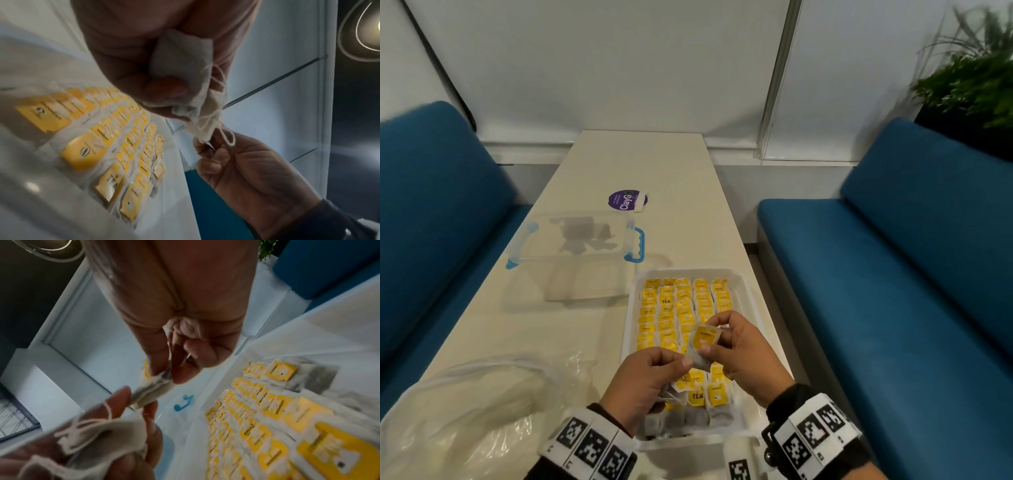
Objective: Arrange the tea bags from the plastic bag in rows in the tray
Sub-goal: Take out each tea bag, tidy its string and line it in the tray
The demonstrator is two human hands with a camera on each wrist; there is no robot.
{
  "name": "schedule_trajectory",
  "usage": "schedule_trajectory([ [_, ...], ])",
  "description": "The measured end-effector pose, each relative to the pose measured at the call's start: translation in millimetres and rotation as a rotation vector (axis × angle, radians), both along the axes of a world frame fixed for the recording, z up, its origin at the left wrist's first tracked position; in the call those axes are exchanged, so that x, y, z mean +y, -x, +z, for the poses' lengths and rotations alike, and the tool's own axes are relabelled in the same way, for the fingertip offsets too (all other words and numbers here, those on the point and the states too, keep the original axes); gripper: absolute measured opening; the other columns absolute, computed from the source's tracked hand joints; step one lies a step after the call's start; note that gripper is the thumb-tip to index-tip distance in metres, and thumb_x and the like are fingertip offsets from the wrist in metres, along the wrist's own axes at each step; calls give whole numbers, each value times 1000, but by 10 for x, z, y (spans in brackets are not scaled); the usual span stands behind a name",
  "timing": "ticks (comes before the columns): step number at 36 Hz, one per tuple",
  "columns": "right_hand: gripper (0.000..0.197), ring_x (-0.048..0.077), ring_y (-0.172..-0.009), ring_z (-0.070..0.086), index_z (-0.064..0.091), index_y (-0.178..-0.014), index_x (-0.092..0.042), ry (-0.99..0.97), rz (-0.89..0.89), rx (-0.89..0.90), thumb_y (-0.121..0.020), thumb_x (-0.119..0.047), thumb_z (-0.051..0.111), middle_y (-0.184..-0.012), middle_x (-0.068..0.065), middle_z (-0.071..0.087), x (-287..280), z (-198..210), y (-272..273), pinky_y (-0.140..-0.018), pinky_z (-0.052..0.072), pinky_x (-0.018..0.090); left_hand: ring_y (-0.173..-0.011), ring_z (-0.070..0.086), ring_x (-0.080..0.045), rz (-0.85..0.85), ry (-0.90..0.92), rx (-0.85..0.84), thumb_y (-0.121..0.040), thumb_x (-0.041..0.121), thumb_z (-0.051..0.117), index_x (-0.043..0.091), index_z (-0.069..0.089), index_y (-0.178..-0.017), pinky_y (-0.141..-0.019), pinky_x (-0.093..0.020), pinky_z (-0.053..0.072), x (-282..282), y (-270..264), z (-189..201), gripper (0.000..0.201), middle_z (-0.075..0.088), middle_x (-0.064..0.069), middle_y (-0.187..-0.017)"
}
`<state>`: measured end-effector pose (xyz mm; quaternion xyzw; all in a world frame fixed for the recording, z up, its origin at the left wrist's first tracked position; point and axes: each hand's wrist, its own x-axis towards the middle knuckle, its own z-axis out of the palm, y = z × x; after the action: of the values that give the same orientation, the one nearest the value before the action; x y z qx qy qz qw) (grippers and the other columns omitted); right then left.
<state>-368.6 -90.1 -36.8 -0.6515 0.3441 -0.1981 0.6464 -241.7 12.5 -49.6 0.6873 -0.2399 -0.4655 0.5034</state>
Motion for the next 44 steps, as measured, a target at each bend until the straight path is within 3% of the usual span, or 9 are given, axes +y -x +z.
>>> schedule_trajectory([
  [5,32,10,-55,46,45,-109,-17,19,-46,71,-85,-8,65,-64,4,50,48,-56,-2,-45,38,20,-51,48,-14,-7,-37,26,-79,24,71,13,63,-71,-39,-16,35,35,9,-29,16,50,-5,-61],
  [10,52,16,-70,62,38,-112,-20,-75,-61,94,-77,-15,76,-74,5,54,148,-94,11,-42,41,23,-55,49,-20,89,-11,145,-81,17,68,5,63,-75,-39,-17,33,64,15,-71,14,53,-12,-68],
  [19,40,23,-59,55,36,-86,-9,-143,-179,-1,-74,11,69,-66,6,43,249,-171,7,-39,42,26,-52,49,-17,114,-18,195,-84,11,64,6,61,-73,-38,-16,34,102,79,-134,13,55,-9,-64],
  [23,28,16,-52,56,44,-77,-7,1,-335,129,-76,10,66,-63,9,49,146,-196,113,-42,45,24,-50,54,-15,138,-17,192,-84,14,65,9,65,-73,-45,-22,37,99,28,-194,12,61,-5,-66],
  [26,17,15,-57,59,54,-77,-8,91,-428,284,-82,8,58,-73,12,60,-5,-254,219,-50,52,27,-48,55,-13,174,-17,228,-85,12,64,8,64,-74,-41,-20,38,113,-25,-219,11,60,-4,-66],
  [29,26,19,-69,63,59,-71,-16,179,-454,448,-83,6,52,-81,9,64,-148,-341,255,-68,58,37,-39,52,-8,183,-17,265,-85,11,64,7,63,-76,-40,-19,36,119,-48,-229,10,58,-4,-64],
  [33,33,24,-84,65,57,-68,-22,239,-394,600,-86,4,46,-89,8,64,-220,-361,201,-78,57,39,-38,53,-8,156,-24,290,-85,13,64,7,61,-77,-36,-16,34,117,-53,-241,10,56,-8,-67],
  [39,31,24,-110,58,66,-106,-7,318,-196,821,-88,6,44,-118,9,60,-223,-297,109,-90,47,26,-50,53,-16,137,-60,248,-84,15,65,6,64,-79,-34,-18,34,106,-65,-271,10,56,-13,-76],
  [44,25,22,-113,56,61,-113,-3,315,-91,901,-92,-2,46,-122,10,58,-199,-346,78,-89,44,23,-55,46,-20,134,-94,254,-83,18,67,5,63,-83,-34,-15,33,106,-70,-281,13,51,-15,-78],
])
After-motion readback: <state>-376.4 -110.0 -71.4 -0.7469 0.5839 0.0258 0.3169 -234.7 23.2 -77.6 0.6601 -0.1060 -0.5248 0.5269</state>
